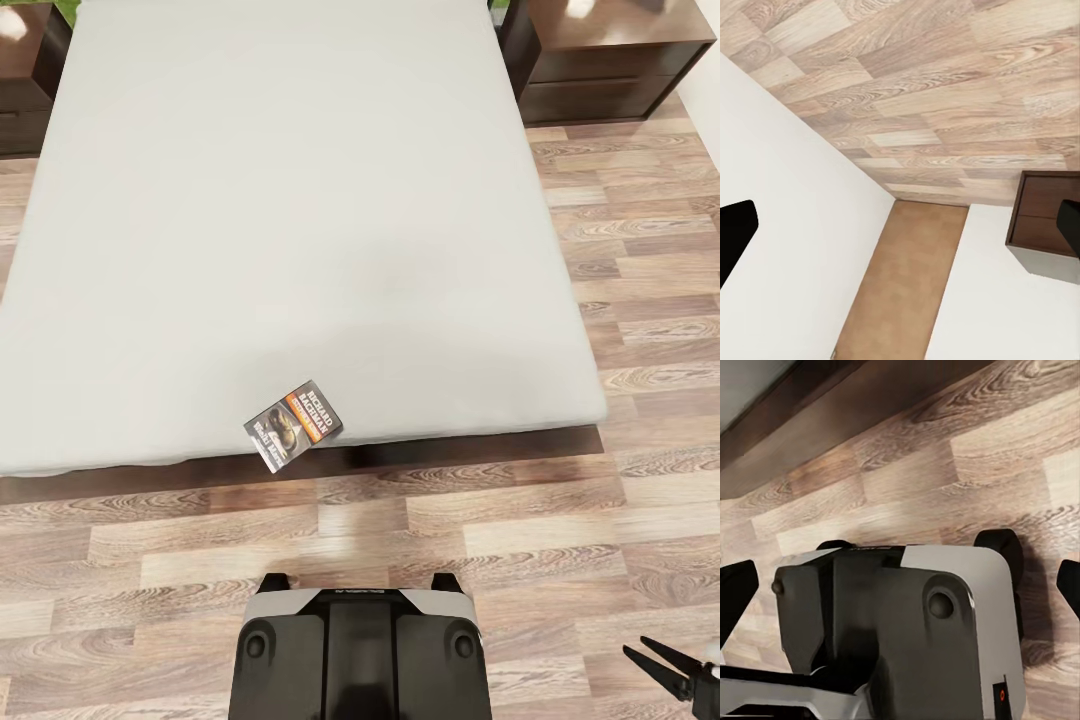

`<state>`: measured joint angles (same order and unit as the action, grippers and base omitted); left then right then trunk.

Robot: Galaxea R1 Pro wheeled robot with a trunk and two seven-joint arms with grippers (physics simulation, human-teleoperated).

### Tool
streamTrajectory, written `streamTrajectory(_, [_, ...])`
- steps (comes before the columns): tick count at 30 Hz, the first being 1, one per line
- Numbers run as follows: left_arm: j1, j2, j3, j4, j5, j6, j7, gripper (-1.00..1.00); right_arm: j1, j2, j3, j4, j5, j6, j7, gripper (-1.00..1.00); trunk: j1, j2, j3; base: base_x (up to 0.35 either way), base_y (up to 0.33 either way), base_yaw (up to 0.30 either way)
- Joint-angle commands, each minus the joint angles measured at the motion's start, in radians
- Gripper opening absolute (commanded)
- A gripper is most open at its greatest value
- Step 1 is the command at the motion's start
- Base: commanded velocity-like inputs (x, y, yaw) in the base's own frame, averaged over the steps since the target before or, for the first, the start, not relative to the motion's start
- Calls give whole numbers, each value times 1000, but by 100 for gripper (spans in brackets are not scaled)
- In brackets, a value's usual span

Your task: In the bedroom, move the book from the bed onto either nightstand, and place the two sandals side by side next to the bed.

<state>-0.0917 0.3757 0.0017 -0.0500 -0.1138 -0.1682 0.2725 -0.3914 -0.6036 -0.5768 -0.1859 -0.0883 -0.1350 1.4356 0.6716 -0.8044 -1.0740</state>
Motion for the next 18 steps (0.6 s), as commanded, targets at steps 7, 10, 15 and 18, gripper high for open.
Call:
streamTrajectory(7, [0, 0, 1, 1, -10, -2, 2, 100, -2, -22, -62, 2, -7, 31, 135, 100, 0, -1, 0, -13, 0, 0])
streamTrajectory(10, [0, 0, 1, 2, -10, -2, 2, 100, -2, -30, -86, 2, -6, 52, 135, 100, 0, -1, 0, -22, 0, 0])
streamTrajectory(15, [0, 0, 0, 2, -10, -2, 1, 100, -3, -39, -113, 1, -6, 80, 135, 100, 0, -1, 0, -26, 0, 0])
streamTrajectory(18, [0, -1, 0, 2, -10, -2, 1, 100, -3, -41, -120, 1, -6, 88, 135, 100, 0, -1, 0, -20, 0, 0])
